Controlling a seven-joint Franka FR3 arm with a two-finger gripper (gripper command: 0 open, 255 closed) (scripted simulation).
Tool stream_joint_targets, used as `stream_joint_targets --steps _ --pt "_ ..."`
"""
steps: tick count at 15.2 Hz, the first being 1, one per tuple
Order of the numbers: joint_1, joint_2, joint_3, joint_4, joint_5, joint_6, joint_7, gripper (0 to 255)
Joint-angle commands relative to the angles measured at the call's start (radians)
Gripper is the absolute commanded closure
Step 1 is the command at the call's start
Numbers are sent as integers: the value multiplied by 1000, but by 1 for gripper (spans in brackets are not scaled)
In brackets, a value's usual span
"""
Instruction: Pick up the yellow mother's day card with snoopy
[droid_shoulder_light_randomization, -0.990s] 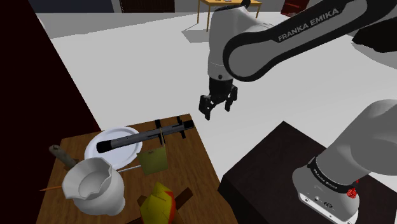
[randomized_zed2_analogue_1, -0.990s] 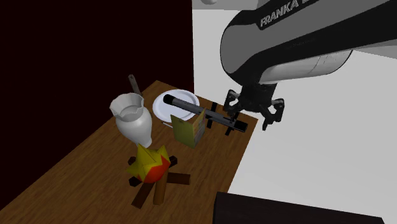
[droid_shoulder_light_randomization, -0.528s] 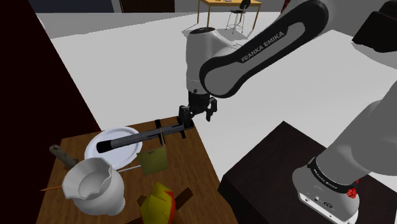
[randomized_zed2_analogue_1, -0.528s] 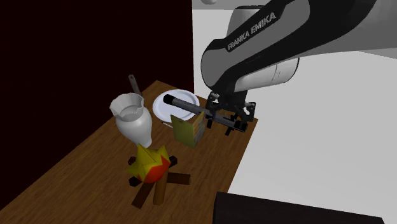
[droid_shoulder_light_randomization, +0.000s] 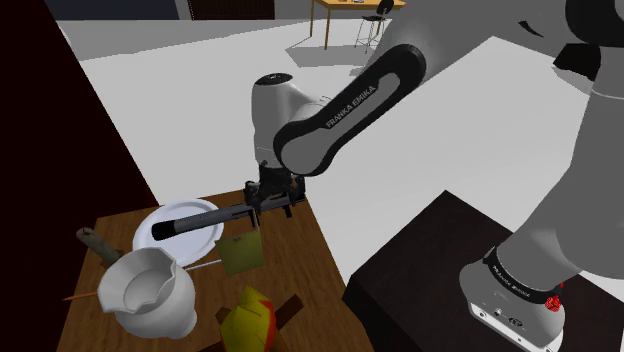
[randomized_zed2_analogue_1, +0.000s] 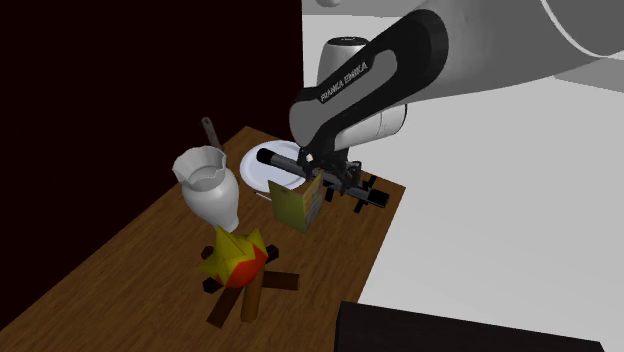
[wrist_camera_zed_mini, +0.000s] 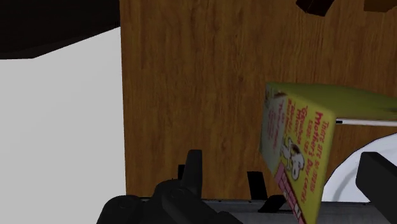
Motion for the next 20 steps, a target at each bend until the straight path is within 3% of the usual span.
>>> stream_joint_targets --steps 1,5,14,15,20 --pt "28 85 -21 79 -28 12 40 0" --pt "82 218 -54 223 -56 16 98 0" --pt "101 297 -79 237 -81 80 107 0" --pt "101 298 -79 238 -81 80 108 255" --pt "101 298 -79 238 -81 81 108 255"
